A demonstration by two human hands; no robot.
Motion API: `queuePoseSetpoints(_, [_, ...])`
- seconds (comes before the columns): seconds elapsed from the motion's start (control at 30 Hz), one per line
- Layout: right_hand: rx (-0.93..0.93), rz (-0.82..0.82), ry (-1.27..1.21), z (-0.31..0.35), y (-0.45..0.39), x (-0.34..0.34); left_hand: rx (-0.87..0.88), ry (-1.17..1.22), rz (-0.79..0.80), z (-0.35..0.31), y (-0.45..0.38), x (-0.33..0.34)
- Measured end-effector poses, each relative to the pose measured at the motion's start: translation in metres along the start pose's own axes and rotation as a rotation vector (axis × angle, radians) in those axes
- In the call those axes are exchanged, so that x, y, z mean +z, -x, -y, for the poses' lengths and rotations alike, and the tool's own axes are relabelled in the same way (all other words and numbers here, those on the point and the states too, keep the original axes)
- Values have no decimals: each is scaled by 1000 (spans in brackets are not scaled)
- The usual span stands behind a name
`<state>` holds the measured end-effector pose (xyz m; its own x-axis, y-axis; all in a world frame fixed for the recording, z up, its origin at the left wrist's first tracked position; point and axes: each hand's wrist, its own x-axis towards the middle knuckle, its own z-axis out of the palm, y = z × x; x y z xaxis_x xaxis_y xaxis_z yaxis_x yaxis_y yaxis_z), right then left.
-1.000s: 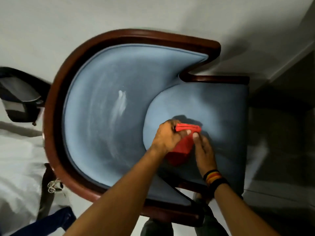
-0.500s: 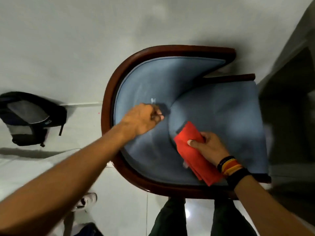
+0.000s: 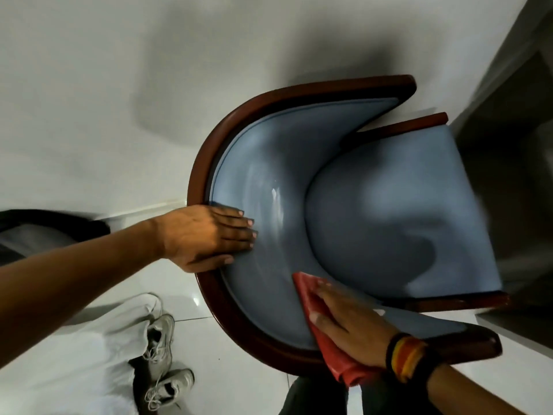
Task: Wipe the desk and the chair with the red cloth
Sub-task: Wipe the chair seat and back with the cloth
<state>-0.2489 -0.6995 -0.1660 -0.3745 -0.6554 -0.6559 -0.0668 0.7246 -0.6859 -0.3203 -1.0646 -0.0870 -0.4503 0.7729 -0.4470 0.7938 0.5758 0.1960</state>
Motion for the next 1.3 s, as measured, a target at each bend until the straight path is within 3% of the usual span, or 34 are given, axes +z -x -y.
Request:
queuePoseSetpoints(0.17, [176, 23, 128, 2, -25, 22, 70, -28, -134, 8, 4, 11])
queuePoseSetpoints(0.27, [288, -2, 18, 28, -67, 28, 99, -36, -175, 10, 3, 13])
queuePoseSetpoints(0.33, [311, -107, -193, 49, -110, 27, 108, -48, -207, 10, 2, 13])
queuePoseSetpoints(0.5, [287, -571, -888, 109, -213, -31, 118, -64, -256, 10, 6, 17])
queuePoseSetpoints(0.6, [125, -641, -697, 109, -205, -25, 144, -83, -291, 13, 7, 19])
queuePoseSetpoints(0.67, [51, -519, -490, 92, -170, 6, 156, -102, -295, 14, 6, 17])
queuePoseSetpoints(0.8, [256, -198, -154, 27, -75, 26, 169, -99, -324, 14, 6, 19])
queuePoseSetpoints(0.93, [552, -123, 217, -3, -26, -4, 169, -84, -314, 14, 5, 22])
queuePoseSetpoints(1.1, [448, -322, -136, 76, -84, 33, 172, -87, -311, 12, 5, 25])
queuePoseSetpoints(1.2, [399, -497, -382, 125, -146, 17, 187, -69, -367, 15, 6, 27])
queuePoseSetpoints(1.3, [311, -578, -532, 136, -149, 8, 239, 14, -380, 17, 6, 25])
